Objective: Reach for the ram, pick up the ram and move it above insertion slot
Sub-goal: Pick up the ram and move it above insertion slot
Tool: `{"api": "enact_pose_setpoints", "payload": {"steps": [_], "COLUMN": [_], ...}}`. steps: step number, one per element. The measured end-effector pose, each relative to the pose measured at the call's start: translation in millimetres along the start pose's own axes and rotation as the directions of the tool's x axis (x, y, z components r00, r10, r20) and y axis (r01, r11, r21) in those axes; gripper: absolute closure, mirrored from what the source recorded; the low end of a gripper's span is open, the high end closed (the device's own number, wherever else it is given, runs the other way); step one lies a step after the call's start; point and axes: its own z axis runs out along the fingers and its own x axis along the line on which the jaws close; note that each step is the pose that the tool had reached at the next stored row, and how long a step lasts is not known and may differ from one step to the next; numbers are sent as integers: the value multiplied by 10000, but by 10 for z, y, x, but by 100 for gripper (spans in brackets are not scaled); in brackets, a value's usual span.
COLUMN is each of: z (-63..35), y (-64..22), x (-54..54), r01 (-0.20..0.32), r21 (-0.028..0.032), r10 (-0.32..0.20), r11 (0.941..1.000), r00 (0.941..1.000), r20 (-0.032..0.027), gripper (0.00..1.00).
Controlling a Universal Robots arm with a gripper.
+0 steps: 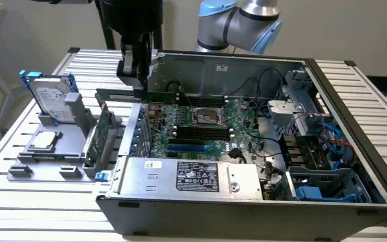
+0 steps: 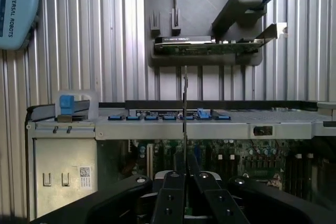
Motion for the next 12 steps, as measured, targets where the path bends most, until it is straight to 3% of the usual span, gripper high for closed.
{"api": "enact_pose_setpoints", "payload": {"steps": [12], "z": [-7], "y": [-303], "x": [-275], "r01": [0], "r21": [0], "r10": [0], "r11": [10000], "r00": [10000], "r20": [0], "gripper": [87]}}
